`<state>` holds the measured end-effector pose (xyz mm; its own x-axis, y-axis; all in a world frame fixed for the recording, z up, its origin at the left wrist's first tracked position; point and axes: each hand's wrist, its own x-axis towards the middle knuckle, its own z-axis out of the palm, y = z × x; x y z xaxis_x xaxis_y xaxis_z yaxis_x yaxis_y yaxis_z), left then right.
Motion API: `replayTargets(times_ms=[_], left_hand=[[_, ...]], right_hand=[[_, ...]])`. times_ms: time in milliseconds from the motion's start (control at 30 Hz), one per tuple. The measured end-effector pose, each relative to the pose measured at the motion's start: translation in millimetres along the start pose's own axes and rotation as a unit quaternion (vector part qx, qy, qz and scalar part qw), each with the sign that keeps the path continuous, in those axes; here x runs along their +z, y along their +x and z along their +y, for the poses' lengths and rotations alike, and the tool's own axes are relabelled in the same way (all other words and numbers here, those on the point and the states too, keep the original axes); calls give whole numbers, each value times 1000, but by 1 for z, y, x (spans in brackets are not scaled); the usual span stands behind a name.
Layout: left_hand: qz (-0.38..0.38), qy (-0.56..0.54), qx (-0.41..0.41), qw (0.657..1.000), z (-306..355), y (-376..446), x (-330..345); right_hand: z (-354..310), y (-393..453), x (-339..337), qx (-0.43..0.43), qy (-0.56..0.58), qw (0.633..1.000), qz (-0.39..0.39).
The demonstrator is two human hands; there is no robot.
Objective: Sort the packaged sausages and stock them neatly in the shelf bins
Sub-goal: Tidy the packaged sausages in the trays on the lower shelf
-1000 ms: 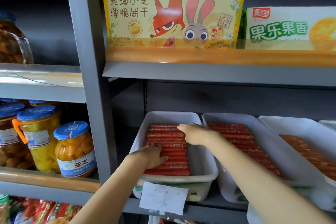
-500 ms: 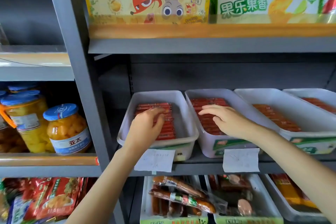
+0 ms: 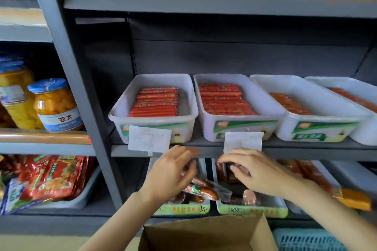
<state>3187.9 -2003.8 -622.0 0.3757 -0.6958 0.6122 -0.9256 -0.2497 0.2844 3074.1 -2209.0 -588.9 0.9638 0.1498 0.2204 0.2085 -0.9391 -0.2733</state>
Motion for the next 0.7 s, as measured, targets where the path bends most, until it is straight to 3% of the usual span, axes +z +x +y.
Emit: replayTargets(times_ms=[100, 267, 467, 700], left_hand=[[-53, 20, -73, 996, -13, -30, 38], [-86, 41, -227, 969, -43, -81, 82], [-164, 110, -298, 934, -62, -118, 98], [-231, 146, -365, 890, -74, -110, 126]], right_hand=[[20, -5, 43, 48, 28, 997, -58], [42, 0, 124, 76, 72, 991, -88], [66, 31, 201, 143, 31, 974, -173], [87, 57, 227, 168, -10, 975, -142]])
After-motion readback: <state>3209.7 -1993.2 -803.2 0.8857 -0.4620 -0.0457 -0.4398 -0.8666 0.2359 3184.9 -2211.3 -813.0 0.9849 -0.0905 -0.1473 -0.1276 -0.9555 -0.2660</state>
